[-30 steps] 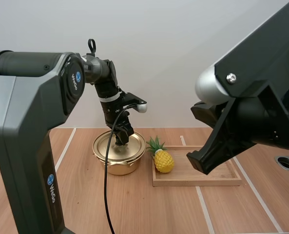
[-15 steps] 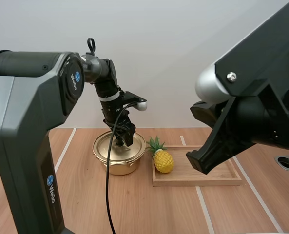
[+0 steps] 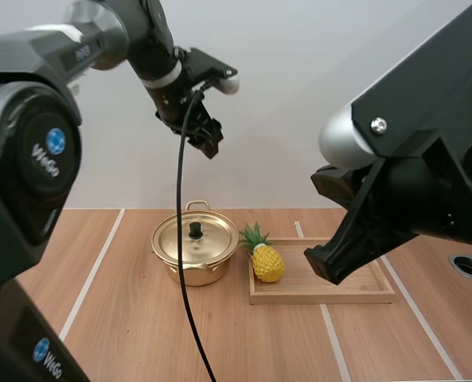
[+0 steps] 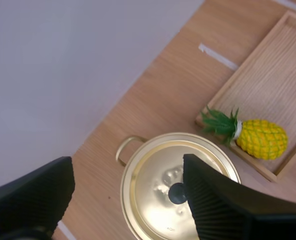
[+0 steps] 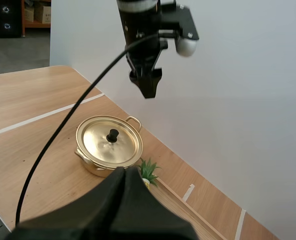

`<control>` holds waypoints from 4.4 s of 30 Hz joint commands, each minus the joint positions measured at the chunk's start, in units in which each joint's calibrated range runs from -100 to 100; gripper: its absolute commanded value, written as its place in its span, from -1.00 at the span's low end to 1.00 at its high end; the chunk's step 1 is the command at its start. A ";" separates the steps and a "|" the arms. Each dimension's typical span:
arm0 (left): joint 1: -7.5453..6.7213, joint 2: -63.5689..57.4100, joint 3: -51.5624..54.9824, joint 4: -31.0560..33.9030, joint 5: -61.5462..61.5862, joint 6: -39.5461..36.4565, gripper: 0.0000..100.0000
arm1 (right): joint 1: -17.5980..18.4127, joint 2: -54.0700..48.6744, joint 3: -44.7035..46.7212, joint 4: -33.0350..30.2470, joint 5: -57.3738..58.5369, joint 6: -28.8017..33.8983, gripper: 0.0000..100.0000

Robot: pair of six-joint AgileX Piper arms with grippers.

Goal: Open the pot, put the grape inside, and close it

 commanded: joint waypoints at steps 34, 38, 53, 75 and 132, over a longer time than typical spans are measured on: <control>-0.02 -59.65 9.73 5.30 0.00 -14.03 -1.00 | -0.23 -0.53 0.20 -2.06 0.00 8.73 -1.00; -0.02 -66.36 17.08 5.30 0.00 -15.17 -1.00 | -0.23 -1.63 0.20 -2.99 0.00 15.81 -1.00; 0.27 -83.90 52.07 18.98 -33.70 -44.90 -1.00 | -0.23 -14.33 12.66 -23.63 -27.73 37.55 -1.00; 2.75 -93.63 75.11 22.34 -50.36 -52.84 -1.00 | -3.83 -14.33 28.95 -32.16 -41.87 44.77 -1.00; 3.09 -93.63 103.68 17.53 -70.66 -47.33 -1.00 | -3.99 -14.33 61.81 -27.89 -68.35 44.53 -1.00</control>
